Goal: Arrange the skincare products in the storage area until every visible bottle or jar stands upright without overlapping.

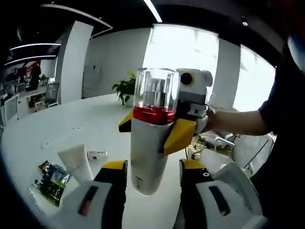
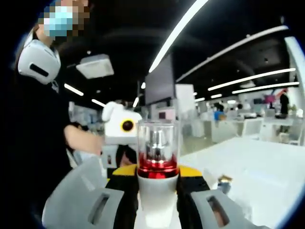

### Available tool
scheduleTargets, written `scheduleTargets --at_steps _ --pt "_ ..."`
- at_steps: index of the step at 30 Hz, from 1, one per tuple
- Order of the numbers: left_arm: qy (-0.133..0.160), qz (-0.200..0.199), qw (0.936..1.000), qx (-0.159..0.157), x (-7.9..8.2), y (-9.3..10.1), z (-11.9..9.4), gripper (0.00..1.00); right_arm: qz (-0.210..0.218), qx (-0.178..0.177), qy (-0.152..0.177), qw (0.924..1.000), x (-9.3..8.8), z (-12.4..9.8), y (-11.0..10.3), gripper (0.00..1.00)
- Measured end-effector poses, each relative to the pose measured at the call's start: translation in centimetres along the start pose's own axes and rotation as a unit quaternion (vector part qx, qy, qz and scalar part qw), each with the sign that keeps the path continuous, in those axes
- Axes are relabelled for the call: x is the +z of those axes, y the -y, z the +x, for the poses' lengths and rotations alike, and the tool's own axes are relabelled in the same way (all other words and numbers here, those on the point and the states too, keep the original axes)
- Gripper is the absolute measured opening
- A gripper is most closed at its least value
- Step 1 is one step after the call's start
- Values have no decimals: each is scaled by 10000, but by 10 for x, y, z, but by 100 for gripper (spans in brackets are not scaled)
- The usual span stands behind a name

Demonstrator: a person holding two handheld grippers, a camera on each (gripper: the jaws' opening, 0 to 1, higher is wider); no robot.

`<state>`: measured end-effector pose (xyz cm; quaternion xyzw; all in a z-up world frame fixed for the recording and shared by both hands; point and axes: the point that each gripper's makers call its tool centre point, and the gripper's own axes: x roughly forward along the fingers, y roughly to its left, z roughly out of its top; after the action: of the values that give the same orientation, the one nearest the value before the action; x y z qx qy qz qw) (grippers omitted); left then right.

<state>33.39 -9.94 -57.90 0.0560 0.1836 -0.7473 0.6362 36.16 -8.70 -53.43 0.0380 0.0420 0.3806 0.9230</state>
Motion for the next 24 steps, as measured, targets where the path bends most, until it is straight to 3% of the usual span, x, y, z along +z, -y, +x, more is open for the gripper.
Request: scheduleTargets --at_steps 14,19,24 --pt "-89 -278 9985 459 -33 -23 -16 55 185 -155 -81 9997 -35 6 33 23" --pt "-15 -441 9963 735 -38 -35 -30 62 102 -292 -168 9994 -46 7 48 23" --pt "-63 -572 9930 1030 -58 -52 -45 67 142 -449 -271 9985 -66 10 62 23"
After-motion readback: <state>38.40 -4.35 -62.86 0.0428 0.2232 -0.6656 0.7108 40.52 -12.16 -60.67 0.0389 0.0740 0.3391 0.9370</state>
